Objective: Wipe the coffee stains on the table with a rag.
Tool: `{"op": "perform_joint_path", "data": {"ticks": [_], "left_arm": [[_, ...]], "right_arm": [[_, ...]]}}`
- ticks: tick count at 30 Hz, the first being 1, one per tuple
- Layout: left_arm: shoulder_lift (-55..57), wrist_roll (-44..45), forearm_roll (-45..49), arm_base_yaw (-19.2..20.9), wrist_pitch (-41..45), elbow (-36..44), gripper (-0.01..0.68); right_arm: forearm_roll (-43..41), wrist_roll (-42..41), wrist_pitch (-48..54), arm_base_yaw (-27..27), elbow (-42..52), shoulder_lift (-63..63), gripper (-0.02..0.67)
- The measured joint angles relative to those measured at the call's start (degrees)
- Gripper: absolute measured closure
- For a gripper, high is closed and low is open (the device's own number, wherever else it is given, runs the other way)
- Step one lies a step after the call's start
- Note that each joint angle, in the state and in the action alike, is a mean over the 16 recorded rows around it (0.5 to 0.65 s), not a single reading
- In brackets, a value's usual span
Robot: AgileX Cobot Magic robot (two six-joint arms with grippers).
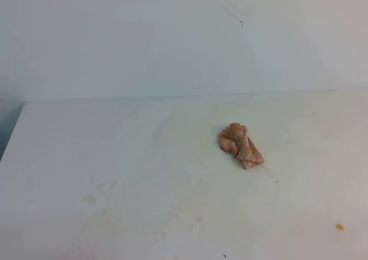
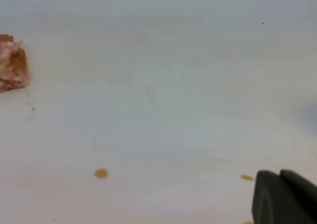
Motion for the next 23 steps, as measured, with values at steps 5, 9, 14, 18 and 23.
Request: {"op": "perform_joint_path", "data": {"ticks": [5,9,14,18,23], "left_arm": [[0.00,0.00,0.00,0.00,0.00,-0.11,0.677],[0.10,0.00,0.00,0.00,0.00,-0.11,0.677],[0.00,0.00,0.00,0.00,0.00,0.11,0.677],[-0.01,0.00,0.01,0.00,0.00,0.43,0.677],[-0.08,0.00,0.01,0.00,0.00,0.65,0.677]], "right_arm": [[0.00,-0.01,0.00,0.00,0.00,0.00,0.651],[0.00,-0.04,0.00,0.00,0.00,0.00,0.651],[0.00,-0.08,0.00,0.00,0.00,0.00,0.651],[0.00,-0.10,0.00,0.00,0.00,0.00,0.651],[0.00,-0.12,0.00,0.00,0.00,0.00,0.651]]}}
